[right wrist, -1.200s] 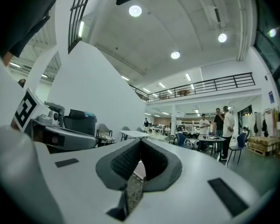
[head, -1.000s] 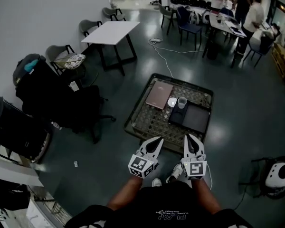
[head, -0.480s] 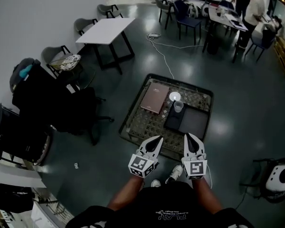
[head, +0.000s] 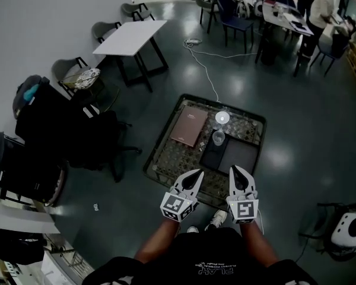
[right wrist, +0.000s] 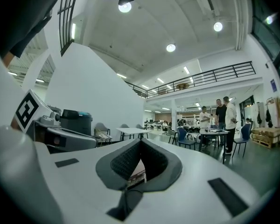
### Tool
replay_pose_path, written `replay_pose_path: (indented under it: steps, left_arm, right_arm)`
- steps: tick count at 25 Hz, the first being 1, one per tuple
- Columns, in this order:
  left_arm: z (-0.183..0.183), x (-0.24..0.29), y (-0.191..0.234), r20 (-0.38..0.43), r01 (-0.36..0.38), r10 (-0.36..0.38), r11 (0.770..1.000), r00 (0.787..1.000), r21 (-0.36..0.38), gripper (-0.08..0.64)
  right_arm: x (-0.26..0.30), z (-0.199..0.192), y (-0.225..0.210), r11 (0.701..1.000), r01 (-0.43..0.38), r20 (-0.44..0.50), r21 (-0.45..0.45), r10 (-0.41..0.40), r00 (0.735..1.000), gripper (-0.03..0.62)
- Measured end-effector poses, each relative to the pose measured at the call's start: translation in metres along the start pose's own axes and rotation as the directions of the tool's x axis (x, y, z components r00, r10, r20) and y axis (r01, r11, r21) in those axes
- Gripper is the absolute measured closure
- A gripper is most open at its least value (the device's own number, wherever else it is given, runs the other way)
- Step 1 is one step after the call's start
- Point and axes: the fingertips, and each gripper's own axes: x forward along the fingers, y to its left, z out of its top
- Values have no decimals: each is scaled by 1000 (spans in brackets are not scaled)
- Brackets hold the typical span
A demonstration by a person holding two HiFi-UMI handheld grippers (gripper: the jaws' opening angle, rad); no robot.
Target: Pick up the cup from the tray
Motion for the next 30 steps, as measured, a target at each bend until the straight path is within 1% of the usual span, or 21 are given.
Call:
replay_pose_path:
  steps: [5,7,11,14,16,20,23,25,30]
  left_arm:
    - [-3,20,-5,0,9,-9,1000,1000,15,551]
    - [-2,29,-5,-1,11,-11,999,1000,38,551]
    - [1,40,-1,2,-4,4,999,1000,45,550]
    - [-4,50,2,-8,-26,27,999,1000,34,550]
    - [-13,55,6,-16,-39,39,999,999,26,550]
    - [-18,66,18,-15,-52,52,998,999,24,549]
    - [-24,76,29,-13,-78,78,997,997,14,549]
    - [-31,82,35,-22,-83,83,997,996,7,549]
    - [-47,94,49,-51,-90,90,996,995,-8,549]
  right_arm:
    - [5,-3,-15,999,-33,6,15,33,999,584]
    - [7,-4,-21,999,-32,14,16,32,999,584]
    - [11,-10,-31,999,-36,25,16,36,999,584]
    - [15,-11,-40,999,-40,-3,1,40,999,584]
    - [19,-21,-44,999,-41,-13,8,41,999,584]
    - [32,-30,-48,999,-45,-14,3,45,999,584]
    - [40,-37,-54,999,-46,-20,2,46,999,584]
    - [46,-38,-59,999,-39,-28,9,39,999,584]
    - [58,-55,-68,1000,-30,-65,5,30,997,584]
